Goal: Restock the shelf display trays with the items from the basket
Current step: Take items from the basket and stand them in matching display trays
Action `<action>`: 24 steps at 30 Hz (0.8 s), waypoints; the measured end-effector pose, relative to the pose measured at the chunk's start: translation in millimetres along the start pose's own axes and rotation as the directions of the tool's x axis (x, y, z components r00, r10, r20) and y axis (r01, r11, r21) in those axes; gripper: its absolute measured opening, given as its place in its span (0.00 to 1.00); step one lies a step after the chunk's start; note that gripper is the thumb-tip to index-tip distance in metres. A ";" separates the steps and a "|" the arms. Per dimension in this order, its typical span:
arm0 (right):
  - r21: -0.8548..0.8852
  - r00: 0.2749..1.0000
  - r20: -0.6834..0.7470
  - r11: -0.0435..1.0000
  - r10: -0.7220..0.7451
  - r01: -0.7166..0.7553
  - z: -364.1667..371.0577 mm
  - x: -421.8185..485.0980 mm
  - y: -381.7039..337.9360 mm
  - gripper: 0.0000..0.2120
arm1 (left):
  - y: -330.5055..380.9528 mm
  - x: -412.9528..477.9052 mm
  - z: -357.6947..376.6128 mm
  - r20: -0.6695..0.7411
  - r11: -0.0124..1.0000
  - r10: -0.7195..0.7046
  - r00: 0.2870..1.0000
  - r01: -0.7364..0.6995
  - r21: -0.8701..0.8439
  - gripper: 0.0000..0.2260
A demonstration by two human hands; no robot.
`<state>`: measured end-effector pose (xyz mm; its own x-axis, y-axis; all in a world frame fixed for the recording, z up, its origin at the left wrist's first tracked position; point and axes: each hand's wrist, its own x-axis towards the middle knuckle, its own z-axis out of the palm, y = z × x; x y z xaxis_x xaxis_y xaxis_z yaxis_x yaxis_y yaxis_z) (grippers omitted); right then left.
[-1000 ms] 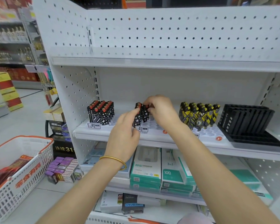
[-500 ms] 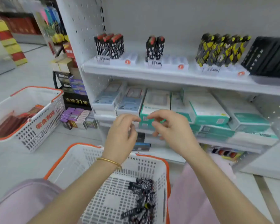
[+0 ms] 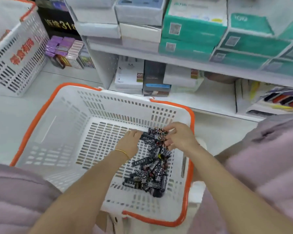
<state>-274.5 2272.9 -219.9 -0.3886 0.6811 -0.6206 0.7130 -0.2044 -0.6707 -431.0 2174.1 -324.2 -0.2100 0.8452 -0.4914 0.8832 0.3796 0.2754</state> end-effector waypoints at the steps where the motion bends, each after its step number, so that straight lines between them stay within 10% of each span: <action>1: 0.012 1.000 -0.008 1.000 0.011 -0.011 -0.7 4.9 0.7 0.17 | 1.6 11.6 8.5 0.004 0.997 0.044 0.999 -0.044 0.066 0.32; 9: 0.161 0.995 -0.054 0.984 0.089 -0.079 1.4 22.4 7.4 0.15 | 17.7 85.7 42.3 0.140 0.759 0.426 0.894 -0.437 0.482 0.39; 24: 0.205 0.992 -0.065 0.974 0.112 -0.096 0.9 26.6 8.3 0.12 | 33.7 96.9 65.2 0.069 0.860 0.245 0.967 -0.250 0.445 0.35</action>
<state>-279.4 2288.6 -242.4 -0.2677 0.6982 -0.6640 0.6122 -0.4089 -0.6767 -394.3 2244.3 -416.4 0.0421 0.8846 -0.4644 0.9986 -0.0519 -0.0082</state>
